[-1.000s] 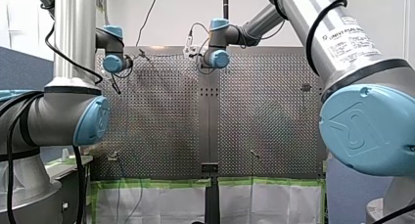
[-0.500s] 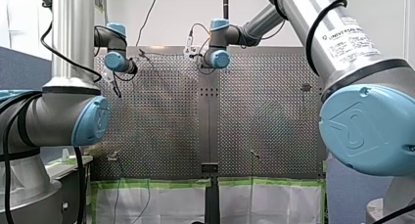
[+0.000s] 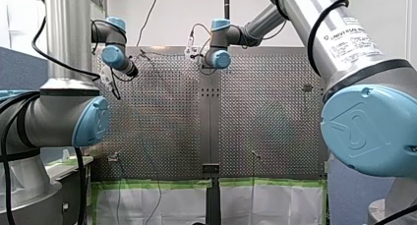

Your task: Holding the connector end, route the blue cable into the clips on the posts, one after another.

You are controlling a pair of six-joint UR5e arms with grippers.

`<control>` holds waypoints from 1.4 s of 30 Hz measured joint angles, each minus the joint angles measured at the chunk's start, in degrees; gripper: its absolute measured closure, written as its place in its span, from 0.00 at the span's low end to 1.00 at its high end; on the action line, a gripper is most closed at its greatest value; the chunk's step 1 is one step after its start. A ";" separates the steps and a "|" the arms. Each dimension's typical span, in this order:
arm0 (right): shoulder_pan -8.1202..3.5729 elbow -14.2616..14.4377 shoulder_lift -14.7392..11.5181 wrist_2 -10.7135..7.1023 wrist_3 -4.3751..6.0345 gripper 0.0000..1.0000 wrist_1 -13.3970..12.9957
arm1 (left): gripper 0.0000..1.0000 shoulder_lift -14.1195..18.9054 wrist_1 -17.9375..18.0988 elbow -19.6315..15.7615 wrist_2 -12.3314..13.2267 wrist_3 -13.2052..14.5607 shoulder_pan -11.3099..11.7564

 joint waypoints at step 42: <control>-0.49 0.00 0.12 0.00 0.03 1.00 1.80 | 0.00 9.57 -2.18 -0.04 -1.82 16.99 -4.47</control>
